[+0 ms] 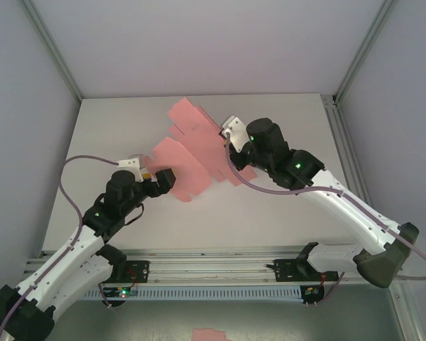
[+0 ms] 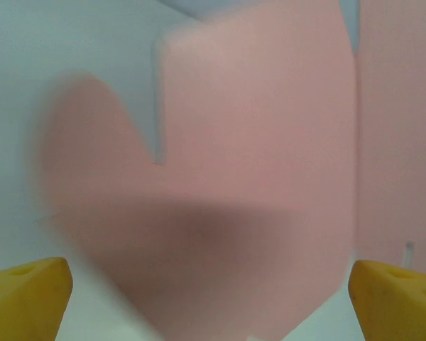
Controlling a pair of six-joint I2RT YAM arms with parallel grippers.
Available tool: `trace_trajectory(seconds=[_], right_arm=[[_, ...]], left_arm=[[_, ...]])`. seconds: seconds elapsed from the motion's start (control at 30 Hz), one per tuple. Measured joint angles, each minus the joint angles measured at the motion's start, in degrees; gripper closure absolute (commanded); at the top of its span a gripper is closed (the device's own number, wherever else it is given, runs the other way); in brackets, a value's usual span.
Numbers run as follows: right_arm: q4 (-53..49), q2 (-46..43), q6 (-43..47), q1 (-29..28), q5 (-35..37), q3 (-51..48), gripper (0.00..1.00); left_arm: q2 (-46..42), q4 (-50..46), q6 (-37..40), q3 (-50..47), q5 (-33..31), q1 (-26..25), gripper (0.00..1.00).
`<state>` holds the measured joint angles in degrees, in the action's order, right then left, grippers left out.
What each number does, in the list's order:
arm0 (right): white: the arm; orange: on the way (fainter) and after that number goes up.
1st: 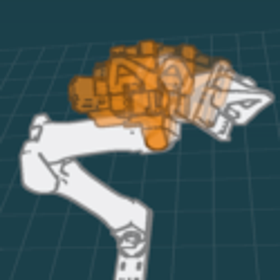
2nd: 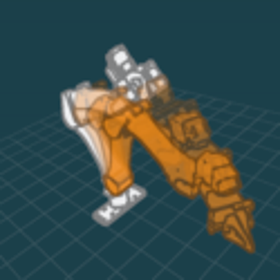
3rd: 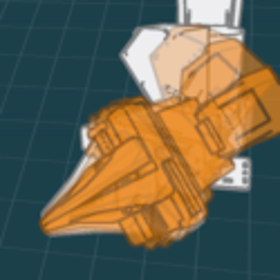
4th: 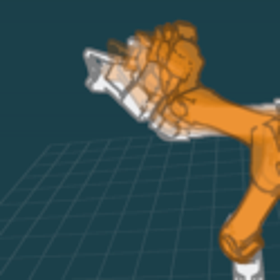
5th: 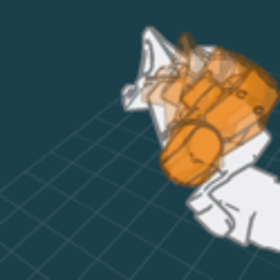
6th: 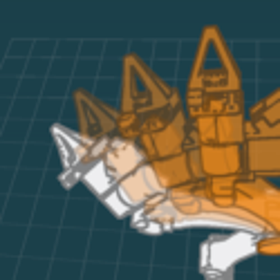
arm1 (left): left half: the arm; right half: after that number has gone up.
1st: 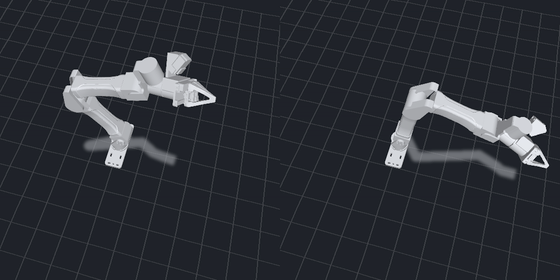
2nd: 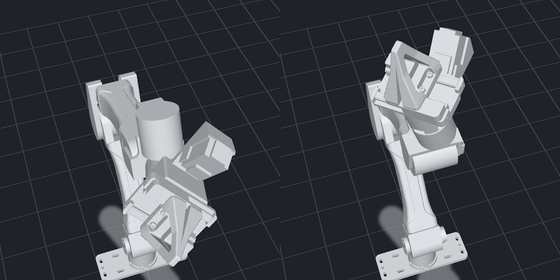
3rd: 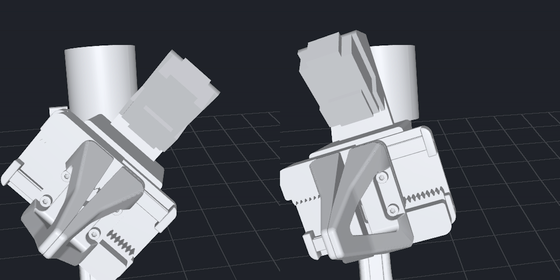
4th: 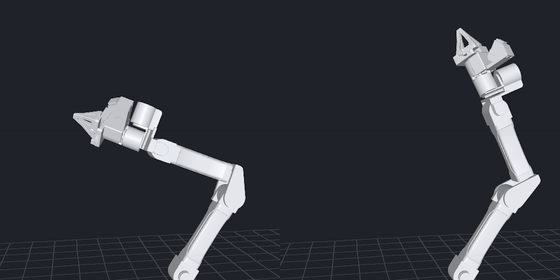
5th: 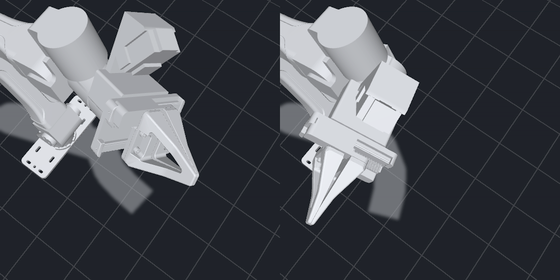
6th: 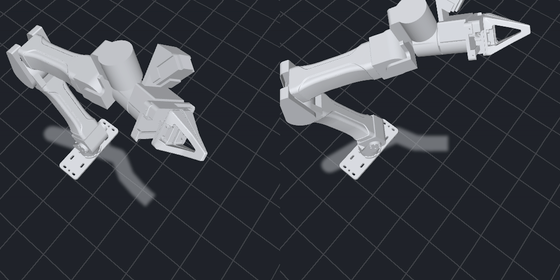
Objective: Assemble paper box
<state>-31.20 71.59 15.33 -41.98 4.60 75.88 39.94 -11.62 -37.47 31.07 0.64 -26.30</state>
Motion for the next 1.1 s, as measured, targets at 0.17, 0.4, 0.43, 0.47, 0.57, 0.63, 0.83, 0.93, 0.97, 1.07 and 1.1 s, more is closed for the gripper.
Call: trace_trajectory(seconds=[0.17,0.4,0.43,0.47,0.57,0.63,0.83,0.93,0.97,1.07,1.1], right_arm=[[-9.5,2.5,8.9,2.1,-5.0,4.7,1.00],[-24.9,6.3,22.3,2.5,-13.0,17.2,1.00],[-27.5,7.5,23.6,2.5,-13.9,19.9,1.00],[-30.3,8.9,25.2,2.5,-14.9,23.3,1.00],[-36.0,11.4,29.0,2.8,-17.3,29.7,1.00],[-37.9,11.9,29.9,3.2,-17.6,30.1,1.00],[-36.3,16.3,31.4,5.6,-17.6,24.4,1.00],[-31.6,19.3,32.6,6.2,-16.5,20.9,1.00],[-29.9,20.2,33.1,6.2,-15.7,19.4,1.00],[-25.2,22.6,34.2,6.7,-13.9,16.3,1.00],[-23.3,23.5,34.4,7.0,-13.4,15.6,1.00]], left_arm=[[-3.6,-13.7,0.2,3.8,-7.8,0.0,0.00],[-3.4,-14.0,4.7,5.2,0.8,0.0,0.00],[-2.9,-13.2,5.4,5.7,2.7,0.0,0.00],[-2.3,-12.4,6.3,6.7,4.8,0.0,0.00],[-1.3,-11.0,8.5,9.6,8.9,0.0,0.00],[-1.8,-10.1,9.7,10.8,10.7,0.0,0.00],[-2.8,-9.3,11.7,10.7,12.2,0.0,0.00],[-0.9,-8.8,12.1,10.5,11.4,0.0,0.00],[0.2,-8.5,12.4,10.2,11.2,0.0,0.00],[4.3,-6.8,13.1,8.8,10.4,0.0,0.00],[6.1,-6.3,13.3,8.3,9.9,0.0,0.00]])
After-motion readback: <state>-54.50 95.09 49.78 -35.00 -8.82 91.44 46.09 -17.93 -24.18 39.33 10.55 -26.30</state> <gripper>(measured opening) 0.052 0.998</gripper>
